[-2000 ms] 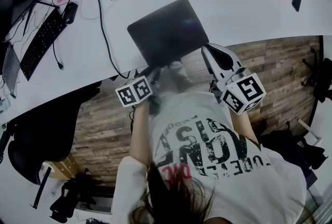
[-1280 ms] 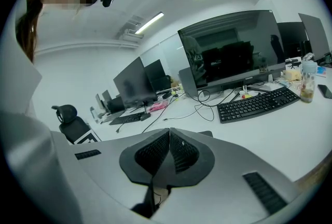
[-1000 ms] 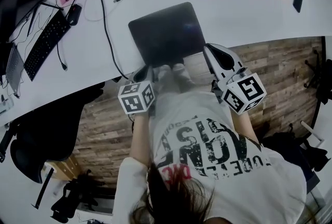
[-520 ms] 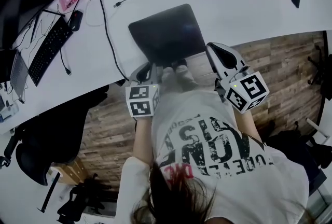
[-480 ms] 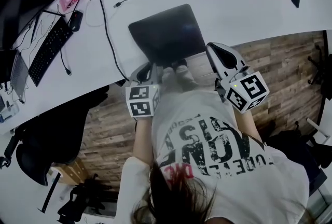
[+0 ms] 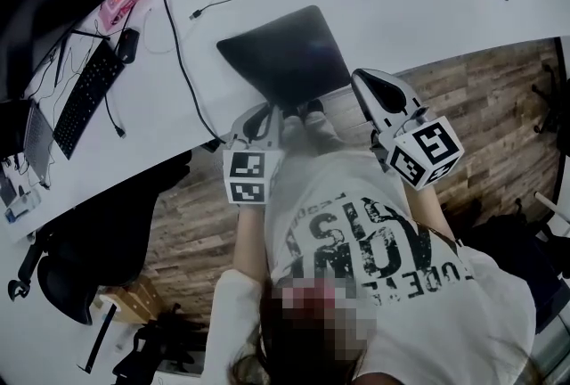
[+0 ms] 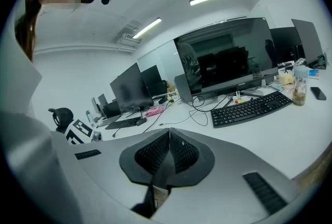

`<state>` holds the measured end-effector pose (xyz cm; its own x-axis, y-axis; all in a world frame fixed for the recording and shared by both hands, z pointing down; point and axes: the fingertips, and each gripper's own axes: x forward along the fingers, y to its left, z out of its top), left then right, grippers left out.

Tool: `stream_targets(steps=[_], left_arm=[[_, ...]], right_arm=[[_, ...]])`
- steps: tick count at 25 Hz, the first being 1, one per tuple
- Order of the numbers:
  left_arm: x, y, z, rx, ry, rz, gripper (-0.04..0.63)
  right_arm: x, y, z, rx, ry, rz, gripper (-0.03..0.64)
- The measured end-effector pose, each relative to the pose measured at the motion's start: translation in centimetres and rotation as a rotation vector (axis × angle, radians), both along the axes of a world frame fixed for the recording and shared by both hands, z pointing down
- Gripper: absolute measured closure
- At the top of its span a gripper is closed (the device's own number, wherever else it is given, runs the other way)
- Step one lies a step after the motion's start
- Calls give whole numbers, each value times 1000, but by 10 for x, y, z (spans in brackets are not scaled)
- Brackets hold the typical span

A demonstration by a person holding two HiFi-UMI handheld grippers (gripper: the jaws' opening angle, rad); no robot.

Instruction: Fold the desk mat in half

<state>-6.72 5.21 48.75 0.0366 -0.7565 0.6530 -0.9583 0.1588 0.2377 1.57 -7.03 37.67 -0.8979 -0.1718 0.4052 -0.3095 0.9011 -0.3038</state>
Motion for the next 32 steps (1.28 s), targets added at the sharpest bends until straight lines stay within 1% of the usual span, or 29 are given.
stream_targets(steps=[6,16,32], left_arm=[[13,-12,-4,52,22,85,580],[38,-35,-13,77,46,196,581],[55,-57,-15,85,62,272,581]], right_arm=[[8,-6,-1,0,-4,27,615],[21,-16,-1,2,-4,82,615],[38,-30,-2,4,-7,144,615]])
